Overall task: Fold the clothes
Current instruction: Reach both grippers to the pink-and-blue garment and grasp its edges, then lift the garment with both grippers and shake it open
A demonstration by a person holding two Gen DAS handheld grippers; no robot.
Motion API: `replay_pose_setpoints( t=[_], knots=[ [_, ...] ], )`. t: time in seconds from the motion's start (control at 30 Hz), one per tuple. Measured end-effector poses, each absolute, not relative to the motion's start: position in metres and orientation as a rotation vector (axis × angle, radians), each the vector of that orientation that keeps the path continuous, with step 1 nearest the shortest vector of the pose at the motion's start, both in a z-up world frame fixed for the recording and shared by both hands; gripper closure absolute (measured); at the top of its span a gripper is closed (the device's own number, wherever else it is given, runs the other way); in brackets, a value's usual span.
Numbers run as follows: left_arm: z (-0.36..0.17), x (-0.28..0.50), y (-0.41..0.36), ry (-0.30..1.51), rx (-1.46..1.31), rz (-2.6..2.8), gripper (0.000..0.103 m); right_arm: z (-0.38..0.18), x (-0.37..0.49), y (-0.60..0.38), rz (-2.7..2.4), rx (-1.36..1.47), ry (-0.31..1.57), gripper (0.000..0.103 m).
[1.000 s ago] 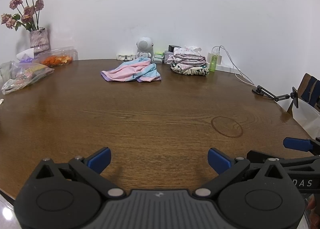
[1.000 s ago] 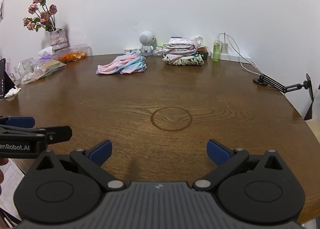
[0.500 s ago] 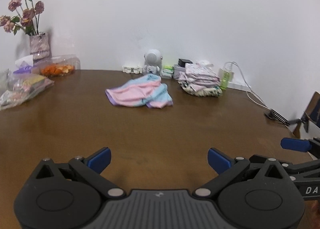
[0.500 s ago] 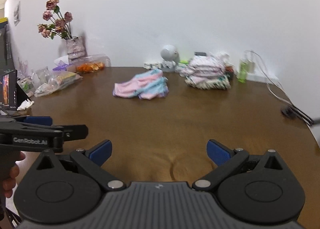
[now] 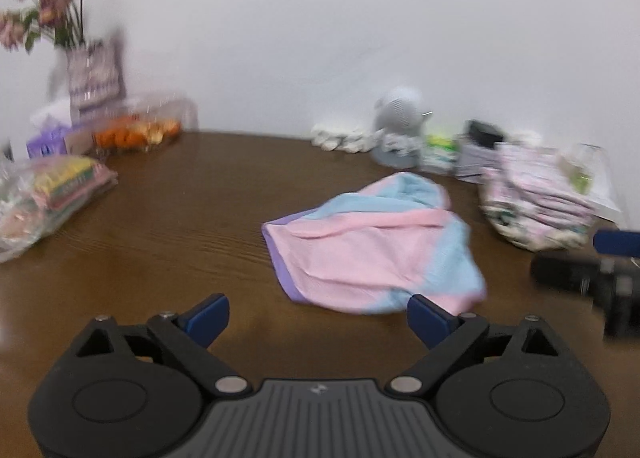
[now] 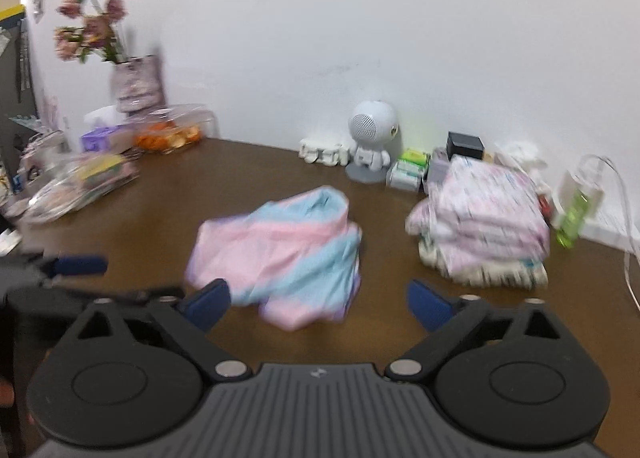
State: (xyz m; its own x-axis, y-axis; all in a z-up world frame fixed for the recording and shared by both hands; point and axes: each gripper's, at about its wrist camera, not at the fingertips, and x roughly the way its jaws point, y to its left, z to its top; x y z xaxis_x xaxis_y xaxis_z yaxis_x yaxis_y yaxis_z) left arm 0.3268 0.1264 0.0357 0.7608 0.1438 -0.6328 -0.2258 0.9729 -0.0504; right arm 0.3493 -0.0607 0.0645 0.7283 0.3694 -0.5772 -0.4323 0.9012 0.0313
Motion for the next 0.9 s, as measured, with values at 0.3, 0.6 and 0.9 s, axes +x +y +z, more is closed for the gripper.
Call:
replay_pose_setpoints(
  t=[0.3, 0.6, 0.9],
  knots=[
    [0.002, 0.421, 0.165, 0.777, -0.144, 0.221, 0.020, 0.017, 0.501, -0.020, 0.415, -0.066, 0.788, 0.044],
    [0.002, 0.442, 0.171, 0.767, -0.217, 0.108, 0.102, 0.007, 0.527, -0.012, 0.516, 0.041, 0.772, 0.101],
    [0.129, 0.376, 0.171, 0.435, -0.209, 0.021, 0.103, 0.136, 0.465, -0.052, 0.569, 0.159, 0.503, 0.102]
  ],
)
